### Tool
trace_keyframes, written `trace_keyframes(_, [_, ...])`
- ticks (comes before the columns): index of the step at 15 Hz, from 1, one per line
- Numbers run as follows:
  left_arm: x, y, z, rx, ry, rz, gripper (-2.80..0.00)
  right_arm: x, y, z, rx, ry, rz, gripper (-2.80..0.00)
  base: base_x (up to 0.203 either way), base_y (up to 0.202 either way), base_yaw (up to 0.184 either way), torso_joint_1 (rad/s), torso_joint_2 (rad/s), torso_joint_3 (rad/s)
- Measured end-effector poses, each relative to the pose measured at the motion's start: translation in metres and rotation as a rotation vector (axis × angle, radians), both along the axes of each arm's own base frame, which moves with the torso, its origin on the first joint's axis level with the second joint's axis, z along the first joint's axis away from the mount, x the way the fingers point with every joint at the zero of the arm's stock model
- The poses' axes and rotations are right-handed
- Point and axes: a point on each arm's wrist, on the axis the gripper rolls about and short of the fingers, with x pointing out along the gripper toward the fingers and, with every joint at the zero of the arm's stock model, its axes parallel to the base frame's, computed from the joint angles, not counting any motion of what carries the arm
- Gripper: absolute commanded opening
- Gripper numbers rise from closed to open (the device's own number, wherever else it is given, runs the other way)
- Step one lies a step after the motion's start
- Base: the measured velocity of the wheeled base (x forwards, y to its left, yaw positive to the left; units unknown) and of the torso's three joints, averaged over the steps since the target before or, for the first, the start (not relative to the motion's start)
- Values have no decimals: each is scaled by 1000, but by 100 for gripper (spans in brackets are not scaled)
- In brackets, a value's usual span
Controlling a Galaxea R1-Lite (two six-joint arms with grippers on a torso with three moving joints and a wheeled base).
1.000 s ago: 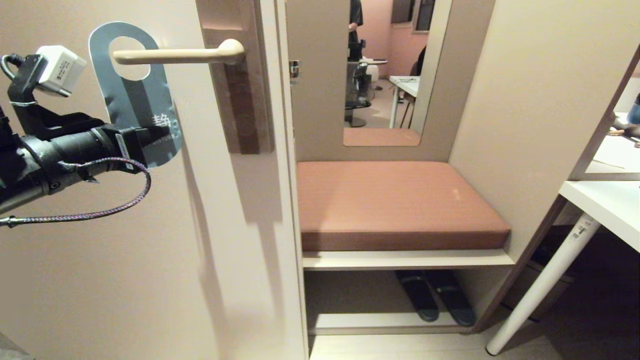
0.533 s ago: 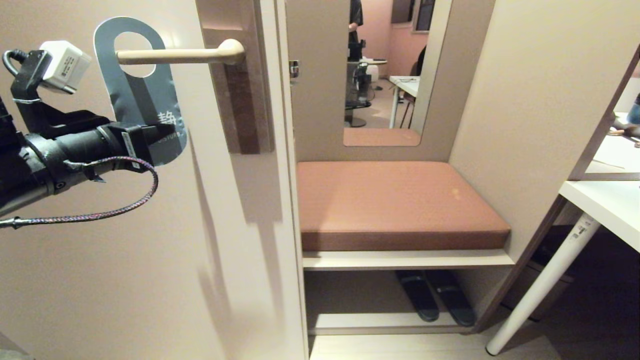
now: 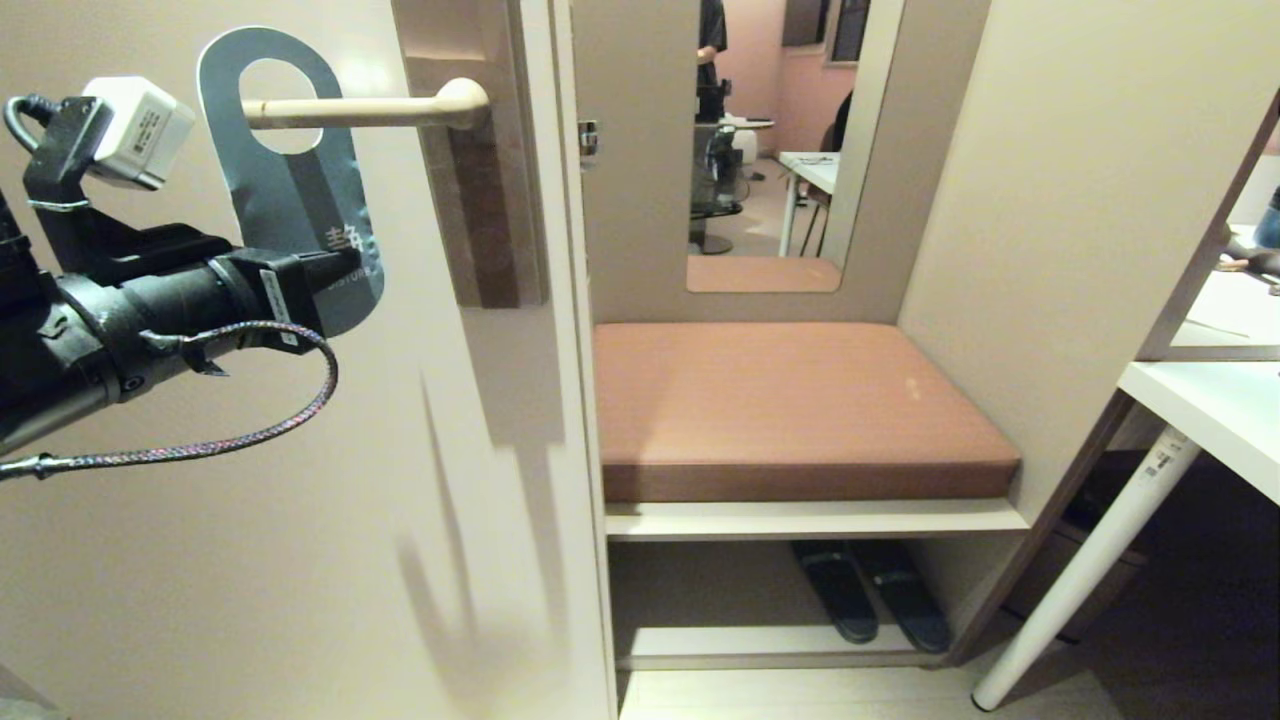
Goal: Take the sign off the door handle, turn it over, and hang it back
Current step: Hang the sign back with the other side facing out
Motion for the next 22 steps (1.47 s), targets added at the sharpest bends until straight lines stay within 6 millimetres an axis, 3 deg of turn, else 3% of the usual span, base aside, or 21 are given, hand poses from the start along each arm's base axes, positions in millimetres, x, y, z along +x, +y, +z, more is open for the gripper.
trace_keyframes(10, [-16, -31, -1, -4, 1, -40, -280, 0, 0, 0, 0, 0, 0, -280, 0, 0, 0, 0, 0, 0])
trace_keyframes(22, [-19, -46, -5, 3, 14, -86, -280, 0, 0, 0, 0, 0, -1, -280, 0, 0, 0, 0, 0, 0])
